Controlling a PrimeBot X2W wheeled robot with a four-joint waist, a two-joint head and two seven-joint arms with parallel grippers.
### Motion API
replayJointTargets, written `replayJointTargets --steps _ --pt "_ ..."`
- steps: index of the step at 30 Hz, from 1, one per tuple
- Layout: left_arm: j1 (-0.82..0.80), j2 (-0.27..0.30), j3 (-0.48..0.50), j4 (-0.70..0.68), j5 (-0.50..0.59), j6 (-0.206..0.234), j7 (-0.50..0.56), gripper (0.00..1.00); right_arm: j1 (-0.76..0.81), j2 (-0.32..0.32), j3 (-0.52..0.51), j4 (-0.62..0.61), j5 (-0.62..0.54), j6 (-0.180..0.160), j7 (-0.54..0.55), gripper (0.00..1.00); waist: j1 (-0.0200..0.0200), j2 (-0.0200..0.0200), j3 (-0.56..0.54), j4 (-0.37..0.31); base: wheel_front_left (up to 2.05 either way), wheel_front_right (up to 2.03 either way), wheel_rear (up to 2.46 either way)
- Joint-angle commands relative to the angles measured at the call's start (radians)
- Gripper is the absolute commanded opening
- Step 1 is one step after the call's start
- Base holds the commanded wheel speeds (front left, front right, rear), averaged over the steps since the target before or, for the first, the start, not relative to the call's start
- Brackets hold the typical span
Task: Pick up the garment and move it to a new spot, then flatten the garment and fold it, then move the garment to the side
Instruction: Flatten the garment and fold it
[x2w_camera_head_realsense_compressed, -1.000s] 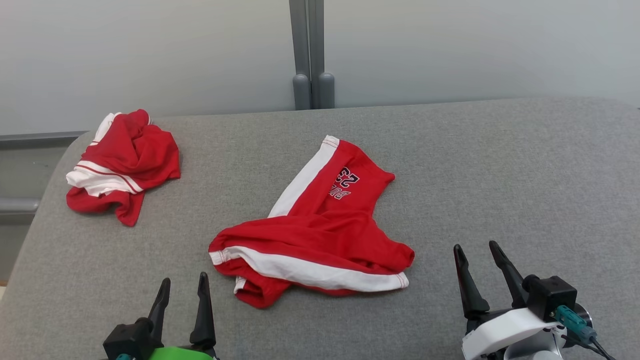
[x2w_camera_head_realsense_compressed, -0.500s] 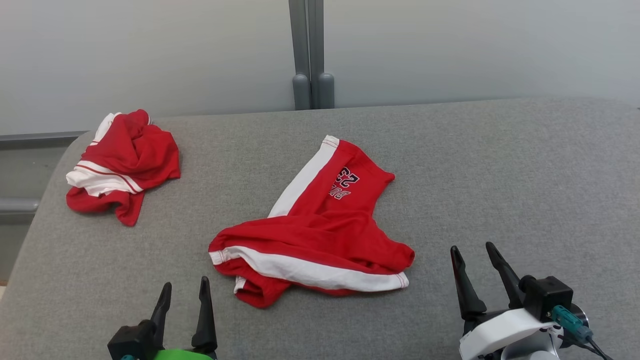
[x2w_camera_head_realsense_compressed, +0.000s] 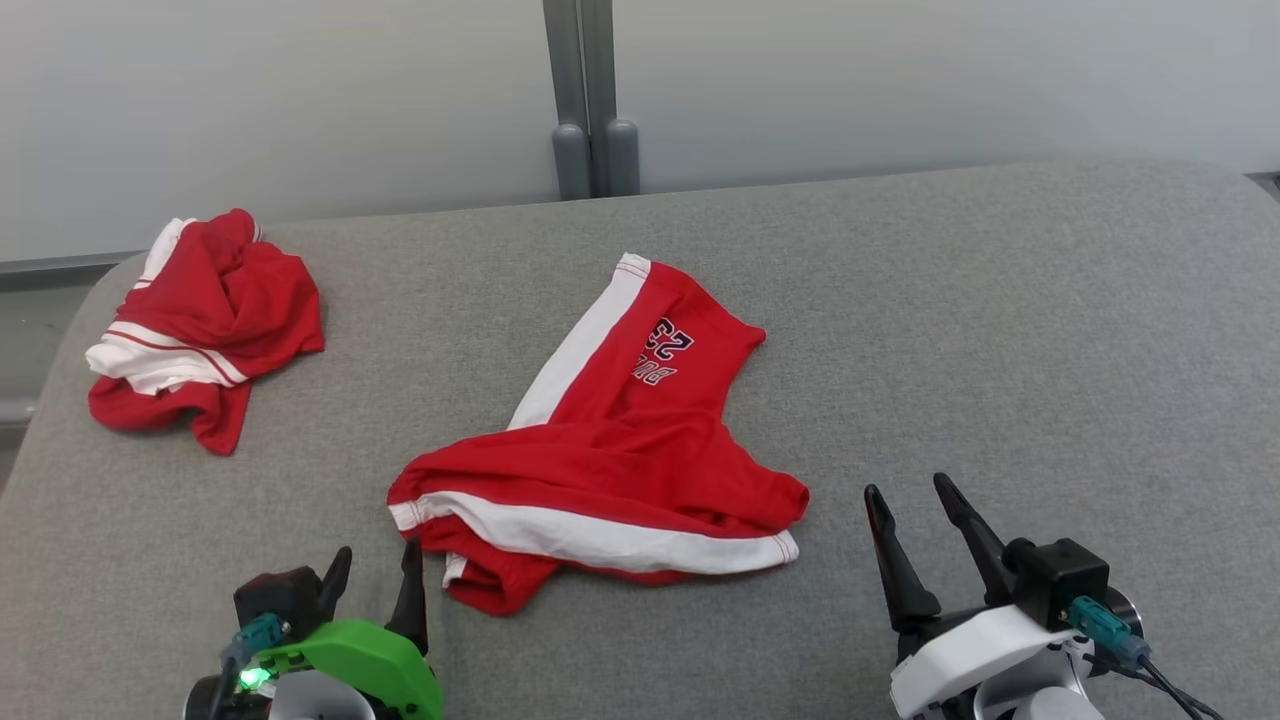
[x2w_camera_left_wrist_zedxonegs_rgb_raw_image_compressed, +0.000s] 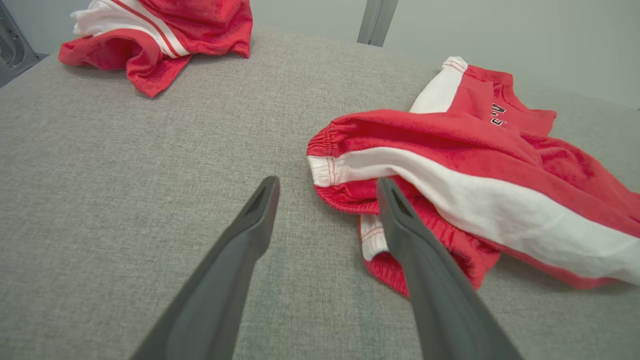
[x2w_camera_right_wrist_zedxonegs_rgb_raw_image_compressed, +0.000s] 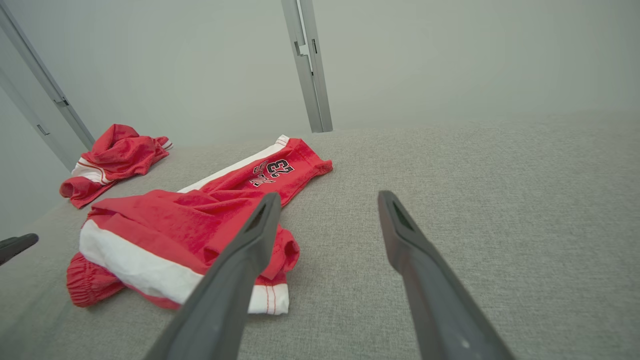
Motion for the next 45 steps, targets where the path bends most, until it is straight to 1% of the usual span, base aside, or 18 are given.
replayJointTargets --steps 1,5,9,18,19,20,22,23,24,25,33,40,45 --pt "-0.034 0.014 0.006 0.023 0.0 -0.004 0.003 1.0 -0.017 -0.001 0.003 0.003 0.004 0.0 -0.003 1.0 0.0 0.0 0.023 -0.023 0.0 0.0 0.0" --pt "-0.084 0.018 0.021 0.087 -0.02 -0.002 -0.005 1.0 -0.029 -0.001 0.005 0.003 0.005 0.0 -0.003 1.0 0.0 0.0 0.049 -0.047 0.0 0.0 0.0" --pt "-0.122 0.026 0.025 0.143 -0.031 -0.01 -0.013 1.0 -0.04 -0.001 0.005 0.002 0.007 0.0 -0.003 1.0 0.0 0.0 0.069 -0.064 0.0 0.0 0.0" --pt "-0.186 0.037 0.026 0.248 -0.046 -0.02 -0.034 1.0 -0.053 -0.001 0.008 -0.002 0.012 0.0 -0.003 1.0 0.0 0.0 0.091 -0.084 0.0 0.0 0.0" --pt "-0.191 0.039 0.025 0.256 -0.047 -0.02 -0.037 0.96 -0.053 -0.001 0.008 -0.003 0.011 0.0 -0.003 1.0 0.0 0.0 0.092 -0.085 0.0 0.0 0.0" --pt "-0.197 0.04 0.025 0.266 -0.047 -0.02 -0.042 0.87 -0.053 -0.001 0.007 -0.003 0.012 0.0 -0.003 1.0 0.0 0.0 0.093 -0.086 0.0 0.0 0.0" --pt "-0.207 0.04 0.022 0.281 -0.048 -0.022 -0.05 0.48 -0.053 -0.001 0.007 -0.003 0.011 0.0 -0.003 1.0 0.0 0.0 0.094 -0.087 0.0 0.0 0.0" --pt "-0.211 0.039 0.019 0.286 -0.048 -0.023 -0.054 0.36 -0.052 -0.001 0.007 -0.003 0.01 0.0 -0.003 1.0 0.0 0.0 0.094 -0.087 0.0 0.0 0.0" --pt "-0.215 0.04 0.016 0.292 -0.047 -0.026 -0.059 0.13 -0.049 -0.001 0.006 -0.002 0.008 0.0 -0.003 1.0 0.0 0.0 0.094 -0.087 0.0 0.0 0.0" --pt "-0.219 0.039 0.013 0.298 -0.046 -0.029 -0.064 0.0 -0.045 -0.001 0.007 0.002 0.004 0.0 -0.003 1.0 0.0 0.0 0.093 -0.086 0.0 0.0 0.0" --pt "-0.207 0.033 -0.003 0.284 -0.048 -0.042 -0.1 0.0 -0.037 -0.001 0.071 0.072 0.001 0.0 -0.003 1.0 0.0 0.0 0.084 -0.069 0.0 0.0 0.0" --pt "-0.164 0.024 -0.018 0.236 -0.047 -0.044 -0.116 0.0 -0.085 -0.001 0.148 0.19 0.002 0.0 -0.003 1.0 0.0 0.0 0.082 -0.032 0.0 0.0 0.0" --pt "-0.148 0.016 -0.033 0.207 -0.049 -0.038 -0.115 0.0 -0.14 -0.002 0.174 0.284 0.012 0.0 -0.003 1.0 0.0 0.0 0.087 -0.005 0.0 0.0 0.0"
